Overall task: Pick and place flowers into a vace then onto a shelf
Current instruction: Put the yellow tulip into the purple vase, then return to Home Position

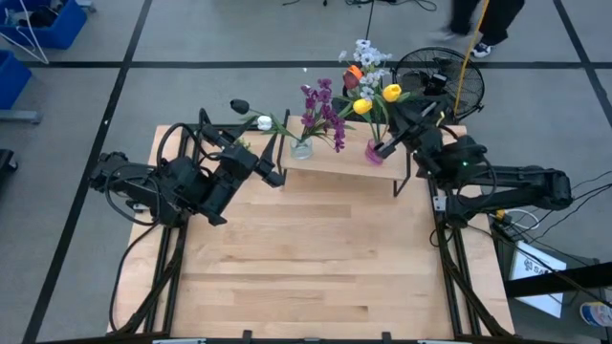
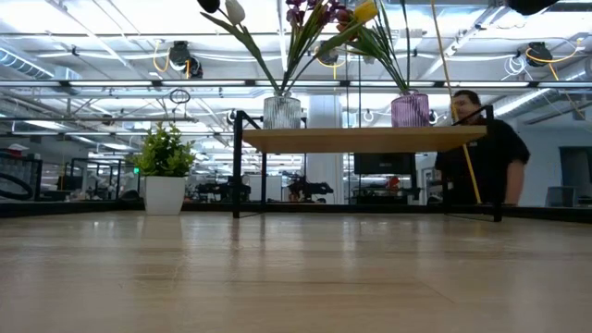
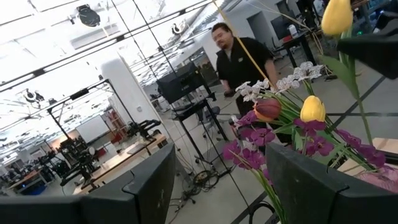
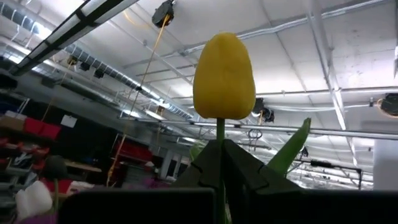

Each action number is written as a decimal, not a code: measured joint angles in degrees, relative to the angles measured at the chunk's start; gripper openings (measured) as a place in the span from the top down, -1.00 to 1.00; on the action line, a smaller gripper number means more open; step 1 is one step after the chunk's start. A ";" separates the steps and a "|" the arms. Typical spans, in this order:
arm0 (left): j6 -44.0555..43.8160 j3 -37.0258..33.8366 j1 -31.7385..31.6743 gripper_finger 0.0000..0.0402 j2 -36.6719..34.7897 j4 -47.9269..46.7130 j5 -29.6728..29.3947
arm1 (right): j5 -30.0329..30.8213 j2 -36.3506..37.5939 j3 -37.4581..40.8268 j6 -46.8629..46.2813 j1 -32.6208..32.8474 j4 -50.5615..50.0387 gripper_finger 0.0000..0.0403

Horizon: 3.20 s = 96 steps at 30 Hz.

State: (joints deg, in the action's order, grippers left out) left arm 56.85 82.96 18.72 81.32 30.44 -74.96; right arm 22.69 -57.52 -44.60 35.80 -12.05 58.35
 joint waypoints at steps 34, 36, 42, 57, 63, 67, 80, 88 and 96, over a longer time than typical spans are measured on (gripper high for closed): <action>1.78 0.00 0.88 -0.27 -1.64 -0.29 -0.10 | 10.29 5.27 0.00 10.51 13.07 1.37 0.11; 1.39 0.00 0.92 -0.27 -2.97 -0.16 -0.15 | 11.14 6.27 -0.02 11.76 14.35 1.11 0.11; -4.61 0.02 0.85 -0.27 -4.61 -0.09 -0.27 | 25.20 6.50 -0.02 11.45 14.16 -8.05 0.10; 8.66 1.26 1.46 -0.27 -9.08 -0.10 0.16 | 5.64 9.62 -6.31 21.98 19.83 5.62 0.10; 15.74 1.27 4.33 -0.27 -16.67 -0.23 -0.09 | 3.06 14.14 -8.50 21.07 27.20 -3.39 0.10; 17.31 1.27 7.02 -0.27 -22.92 -0.35 -1.55 | 8.12 20.74 -8.55 12.90 32.52 -16.95 0.10; -26.48 -4.69 15.82 -0.27 -47.00 -46.66 -1.63 | -5.70 38.17 -8.35 -35.51 39.34 -76.57 0.19; -66.01 -21.20 18.19 -0.27 -55.44 -65.31 42.06 | -2.85 39.86 -2.29 -45.73 39.29 -77.74 0.23; -63.77 -41.36 18.10 -0.27 -54.83 -52.45 40.35 | 2.34 42.68 12.08 -38.83 39.28 -63.07 0.20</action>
State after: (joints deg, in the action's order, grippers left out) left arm -6.92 41.59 36.82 26.49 -22.01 -34.60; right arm 25.03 -14.84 -32.52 -3.03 27.22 -4.72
